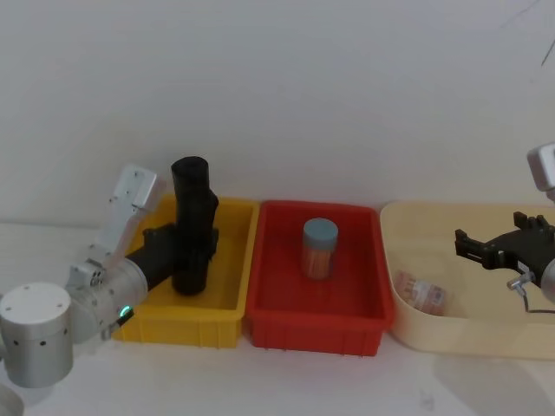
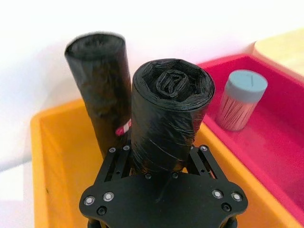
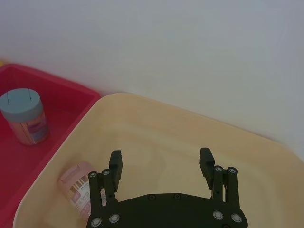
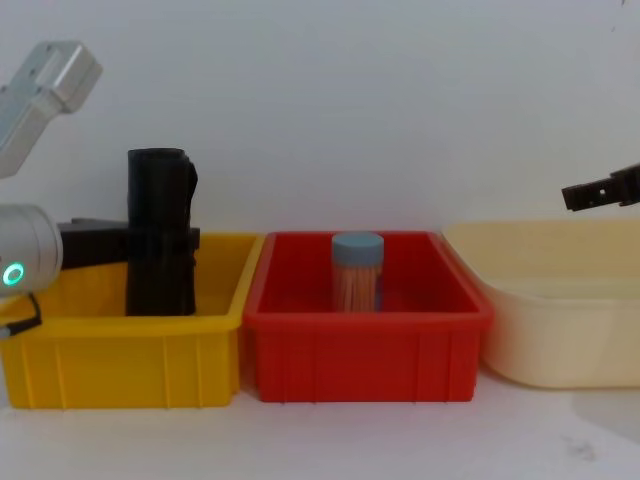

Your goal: Pick up the garbage bag with the one hand and transfer it to the other hand.

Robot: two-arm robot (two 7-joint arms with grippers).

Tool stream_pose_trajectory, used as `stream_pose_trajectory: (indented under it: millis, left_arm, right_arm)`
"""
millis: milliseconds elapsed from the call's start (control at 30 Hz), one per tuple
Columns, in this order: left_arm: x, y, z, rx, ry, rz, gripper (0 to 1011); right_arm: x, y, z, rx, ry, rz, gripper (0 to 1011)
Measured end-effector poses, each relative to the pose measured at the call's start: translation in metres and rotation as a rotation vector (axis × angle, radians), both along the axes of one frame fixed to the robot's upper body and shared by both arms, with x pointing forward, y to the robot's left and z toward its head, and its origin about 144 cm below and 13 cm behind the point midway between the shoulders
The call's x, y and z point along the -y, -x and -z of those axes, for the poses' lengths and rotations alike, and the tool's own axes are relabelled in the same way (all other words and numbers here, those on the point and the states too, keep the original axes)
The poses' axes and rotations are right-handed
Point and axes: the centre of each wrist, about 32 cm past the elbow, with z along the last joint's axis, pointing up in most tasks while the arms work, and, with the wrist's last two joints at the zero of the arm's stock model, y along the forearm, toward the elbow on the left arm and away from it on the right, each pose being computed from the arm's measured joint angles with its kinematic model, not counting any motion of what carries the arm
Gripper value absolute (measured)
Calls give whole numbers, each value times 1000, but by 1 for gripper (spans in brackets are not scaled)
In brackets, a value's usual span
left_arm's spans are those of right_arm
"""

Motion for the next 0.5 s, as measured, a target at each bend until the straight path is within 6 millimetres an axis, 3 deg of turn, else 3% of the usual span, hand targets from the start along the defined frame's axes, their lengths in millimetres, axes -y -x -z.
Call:
stream_pose_trajectory:
  millis: [267,500]
  left_arm:
    - [4,-2,-22,60,5,21,410]
    - [10,-5,-53,135,23,50,403]
  right_arm:
    - [0,0,0,0,0,0,999]
    - [0,0,0,0,0,0,999]
